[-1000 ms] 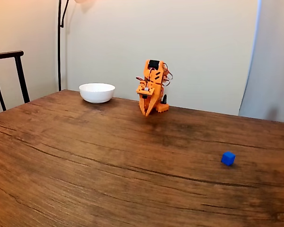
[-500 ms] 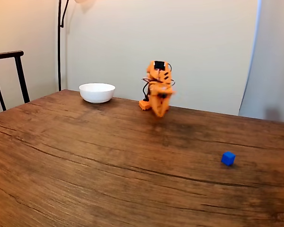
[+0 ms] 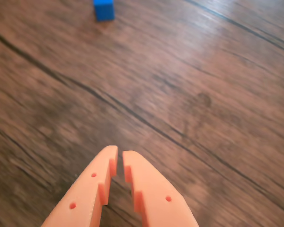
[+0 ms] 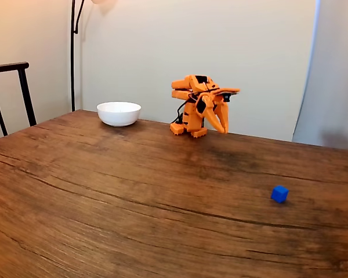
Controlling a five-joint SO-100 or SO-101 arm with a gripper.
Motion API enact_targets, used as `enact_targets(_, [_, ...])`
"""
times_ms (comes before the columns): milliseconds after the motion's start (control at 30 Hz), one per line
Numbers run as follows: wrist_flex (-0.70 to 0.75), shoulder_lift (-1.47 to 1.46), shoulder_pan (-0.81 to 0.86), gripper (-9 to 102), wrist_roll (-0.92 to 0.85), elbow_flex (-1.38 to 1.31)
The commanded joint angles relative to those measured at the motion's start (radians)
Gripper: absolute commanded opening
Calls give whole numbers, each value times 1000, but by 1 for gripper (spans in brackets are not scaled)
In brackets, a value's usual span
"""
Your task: Grasp the cube and drop it in the bowl
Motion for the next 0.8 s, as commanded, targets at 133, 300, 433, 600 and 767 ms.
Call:
enact_targets(133, [-28,-3,-18,0,40,-140])
enact_targets(300, [-9,-20,18,0,84,-253])
enact_targets(433, [-21,-144,26,0,84,-328])
enact_targets(600, [-95,-434,20,0,87,-489])
enact_targets(767, [-172,-742,12,0,87,-657])
